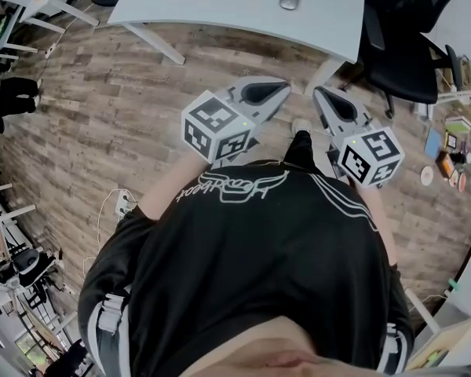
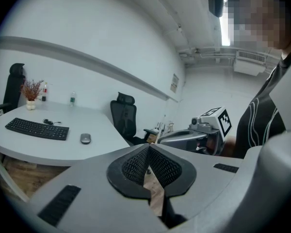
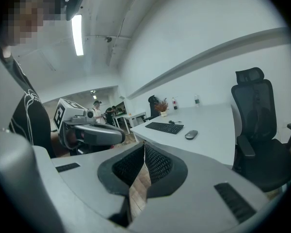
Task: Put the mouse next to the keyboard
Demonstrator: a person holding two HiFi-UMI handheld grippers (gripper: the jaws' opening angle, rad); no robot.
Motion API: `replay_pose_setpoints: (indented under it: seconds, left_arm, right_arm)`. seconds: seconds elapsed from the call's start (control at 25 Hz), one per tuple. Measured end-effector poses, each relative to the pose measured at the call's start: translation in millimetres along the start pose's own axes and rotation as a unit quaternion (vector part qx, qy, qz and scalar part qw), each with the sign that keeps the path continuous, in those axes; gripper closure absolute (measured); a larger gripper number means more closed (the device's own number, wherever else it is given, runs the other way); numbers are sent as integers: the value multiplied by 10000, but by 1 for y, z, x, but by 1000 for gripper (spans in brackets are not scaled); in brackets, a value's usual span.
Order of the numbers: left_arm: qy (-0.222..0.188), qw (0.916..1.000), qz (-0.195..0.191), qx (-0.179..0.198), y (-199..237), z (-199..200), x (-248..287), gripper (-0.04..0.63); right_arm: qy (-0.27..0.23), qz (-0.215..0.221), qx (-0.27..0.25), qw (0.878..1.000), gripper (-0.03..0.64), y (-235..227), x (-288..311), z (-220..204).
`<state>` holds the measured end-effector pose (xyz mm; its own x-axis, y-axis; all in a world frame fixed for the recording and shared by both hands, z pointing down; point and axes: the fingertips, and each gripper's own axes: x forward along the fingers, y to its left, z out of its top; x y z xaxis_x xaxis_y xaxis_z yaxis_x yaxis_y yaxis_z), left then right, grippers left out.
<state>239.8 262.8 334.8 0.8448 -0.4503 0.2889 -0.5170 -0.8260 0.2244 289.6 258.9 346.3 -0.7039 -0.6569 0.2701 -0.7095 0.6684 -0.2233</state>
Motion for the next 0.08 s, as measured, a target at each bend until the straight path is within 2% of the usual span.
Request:
replay_pose_setpoints:
  seconds: [0.08]
  left_arm:
    - [15, 10000, 13, 2, 0, -1, 2, 588]
  right_arm:
    - [-2, 1, 18, 10000, 606, -2, 0, -1]
